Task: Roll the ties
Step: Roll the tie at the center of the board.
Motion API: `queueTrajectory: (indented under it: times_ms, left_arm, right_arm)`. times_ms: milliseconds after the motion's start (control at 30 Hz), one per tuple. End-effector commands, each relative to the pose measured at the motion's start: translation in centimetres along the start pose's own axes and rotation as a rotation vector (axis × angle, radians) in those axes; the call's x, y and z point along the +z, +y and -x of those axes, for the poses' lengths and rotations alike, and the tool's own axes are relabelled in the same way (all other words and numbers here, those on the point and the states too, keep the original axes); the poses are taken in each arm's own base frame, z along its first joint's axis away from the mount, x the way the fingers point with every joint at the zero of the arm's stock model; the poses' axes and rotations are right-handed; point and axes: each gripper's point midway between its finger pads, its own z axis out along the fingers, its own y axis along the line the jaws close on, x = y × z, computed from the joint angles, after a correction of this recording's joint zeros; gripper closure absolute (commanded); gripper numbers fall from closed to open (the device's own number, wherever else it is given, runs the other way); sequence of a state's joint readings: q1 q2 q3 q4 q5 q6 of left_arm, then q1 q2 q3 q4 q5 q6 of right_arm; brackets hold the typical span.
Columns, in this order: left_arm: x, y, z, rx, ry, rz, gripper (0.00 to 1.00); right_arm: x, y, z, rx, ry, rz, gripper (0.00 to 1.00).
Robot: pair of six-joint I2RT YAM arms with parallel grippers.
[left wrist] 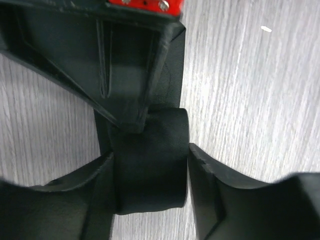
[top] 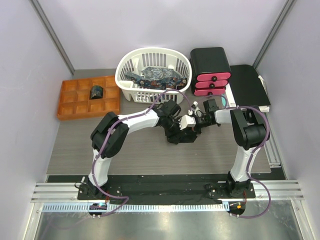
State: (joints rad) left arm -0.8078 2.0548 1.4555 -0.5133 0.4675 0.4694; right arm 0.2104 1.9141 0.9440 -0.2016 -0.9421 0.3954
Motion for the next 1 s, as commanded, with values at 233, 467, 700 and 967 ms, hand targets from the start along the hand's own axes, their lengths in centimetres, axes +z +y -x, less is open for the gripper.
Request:
queueTrajectory:
  times_ms: [233,467,700,967]
  left_arm:
    - [-4.2,1.5,1.7,-0.156,-0.357,0.005,0.16]
    - [-3.9,0.9,3.8,-0.147,-0.500,-0.036,0.16]
    - [-1.3,0.6,3.1,-0.091,-0.471,-0.018,0.26]
    - [0.2,-0.1,-0.6,0.038,-0.276,0.040,0.53]
  right_arm:
    - [0.4,-4.5,0.0,-0.014,-0.017,-0.148,0.99]
    - [0.4,-4.4,0.4,-0.040,-0.037,-0.151,0.99]
    - [0.5,-4.3,0.7,-0.034,-0.042,-0.138,0.99]
    - [0.4,-2.8,2.2,-0.057,-0.054,-0.094,0.99]
